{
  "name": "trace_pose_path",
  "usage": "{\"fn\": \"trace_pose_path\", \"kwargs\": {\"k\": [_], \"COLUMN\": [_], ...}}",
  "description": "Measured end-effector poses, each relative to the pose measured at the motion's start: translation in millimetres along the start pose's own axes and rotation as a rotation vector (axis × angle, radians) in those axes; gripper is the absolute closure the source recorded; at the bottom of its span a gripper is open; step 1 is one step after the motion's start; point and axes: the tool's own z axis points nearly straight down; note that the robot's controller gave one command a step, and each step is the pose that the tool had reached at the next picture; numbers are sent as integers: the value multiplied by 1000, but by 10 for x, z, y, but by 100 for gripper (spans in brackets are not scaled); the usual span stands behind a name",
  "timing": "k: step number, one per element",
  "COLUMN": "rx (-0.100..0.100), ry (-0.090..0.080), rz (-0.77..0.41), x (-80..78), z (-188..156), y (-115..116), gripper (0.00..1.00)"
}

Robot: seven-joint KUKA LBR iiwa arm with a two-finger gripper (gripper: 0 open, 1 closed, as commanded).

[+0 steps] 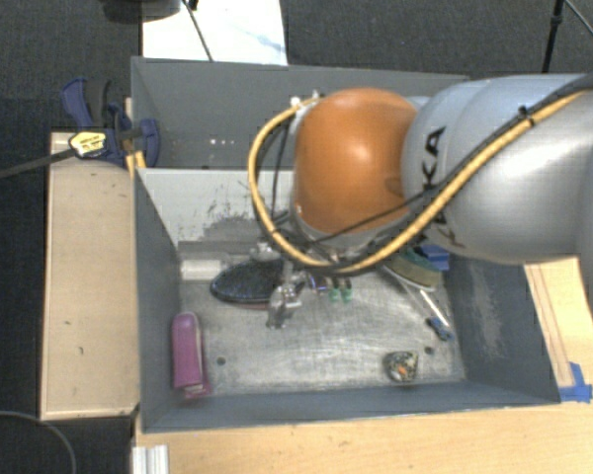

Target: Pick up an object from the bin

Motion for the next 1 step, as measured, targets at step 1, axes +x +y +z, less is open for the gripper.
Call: {"fn": "trace_pose_path", "kwargs": {"k": [1], "rx": [3], "ry": [2], "rz": [-167], "x": [-397], "z": [-491], "y": [-312], "gripper": [100]}}
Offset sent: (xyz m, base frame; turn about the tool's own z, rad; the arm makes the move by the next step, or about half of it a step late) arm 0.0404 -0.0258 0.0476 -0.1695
